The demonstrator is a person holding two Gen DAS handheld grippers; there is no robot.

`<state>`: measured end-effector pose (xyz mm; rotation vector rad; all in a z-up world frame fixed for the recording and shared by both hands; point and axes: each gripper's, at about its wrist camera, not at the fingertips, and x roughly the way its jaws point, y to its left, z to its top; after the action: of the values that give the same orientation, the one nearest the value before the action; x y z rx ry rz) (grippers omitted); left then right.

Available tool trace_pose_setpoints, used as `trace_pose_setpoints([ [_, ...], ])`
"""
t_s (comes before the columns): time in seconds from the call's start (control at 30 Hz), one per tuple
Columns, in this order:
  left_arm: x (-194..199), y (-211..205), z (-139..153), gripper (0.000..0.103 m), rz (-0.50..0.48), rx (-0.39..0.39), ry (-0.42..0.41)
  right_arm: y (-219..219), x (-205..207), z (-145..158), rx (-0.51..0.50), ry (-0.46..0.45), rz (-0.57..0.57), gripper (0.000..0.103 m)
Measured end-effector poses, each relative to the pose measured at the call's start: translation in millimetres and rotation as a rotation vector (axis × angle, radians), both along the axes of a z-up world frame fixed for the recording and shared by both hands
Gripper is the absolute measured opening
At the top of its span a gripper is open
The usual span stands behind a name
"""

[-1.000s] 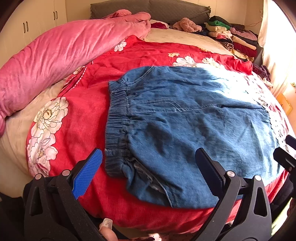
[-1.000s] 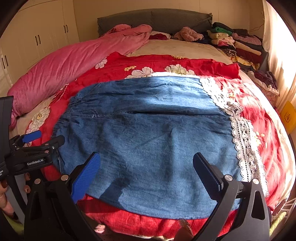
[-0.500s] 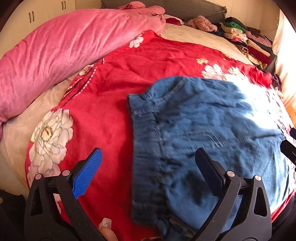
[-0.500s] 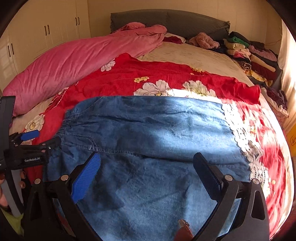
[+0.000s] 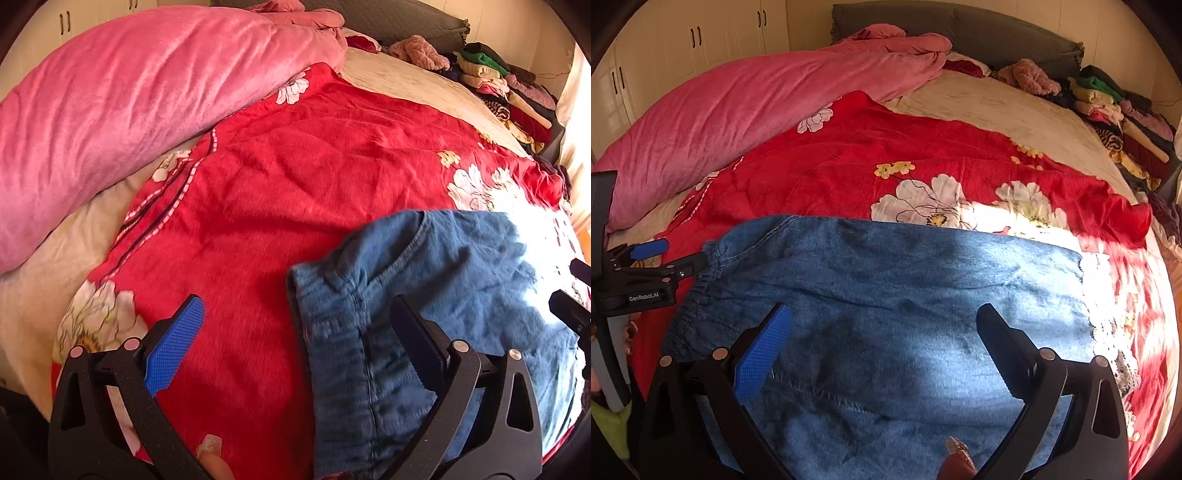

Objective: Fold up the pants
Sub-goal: 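Move both grippers toward the elastic waistband of the denim pants, then grasp the waistband with the left gripper while the right gripper grasps the waistband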

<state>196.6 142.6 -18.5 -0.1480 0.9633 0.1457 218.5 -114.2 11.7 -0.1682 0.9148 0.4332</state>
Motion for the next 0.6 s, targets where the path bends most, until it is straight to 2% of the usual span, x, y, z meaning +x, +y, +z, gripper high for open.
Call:
trace_pose_setpoints([
  [0.23,30.2,4.0,-20.9,0.094,-0.026,0.006,0.036,16.3,48.6,-11.8,0.015,0.075,0.025,0.099],
  [0.33,38.0,1.0,-26.9,0.093,-0.045,0.004,0.042,24.2,65.7,-16.0,-0.024,0.071,0.027,0.099],
  [0.4,39.8,-1.1,-27.9,0.076,-0.062,0.018,0.025,29.0,73.4,-18.9,-0.058,0.059,0.038,0.099],
  [0.43,40.9,-1.8,-28.8,0.061,-0.075,0.015,0.024,31.3,76.3,-20.6,-0.071,0.054,0.042,0.099],
  [0.5,40.9,-3.3,-30.2,0.048,-0.099,-0.007,0.017,34.9,80.5,-24.2,-0.086,0.053,0.058,0.099],
  [0.53,39.9,-5.8,-30.0,0.036,-0.111,-0.004,0.009,36.9,81.8,-25.9,-0.096,0.05,0.065,0.099],
  [0.6,36.8,-11.4,-27.1,0.032,-0.127,0.039,-0.009,41.1,83.5,-28.5,-0.118,0.041,0.083,0.099],
])
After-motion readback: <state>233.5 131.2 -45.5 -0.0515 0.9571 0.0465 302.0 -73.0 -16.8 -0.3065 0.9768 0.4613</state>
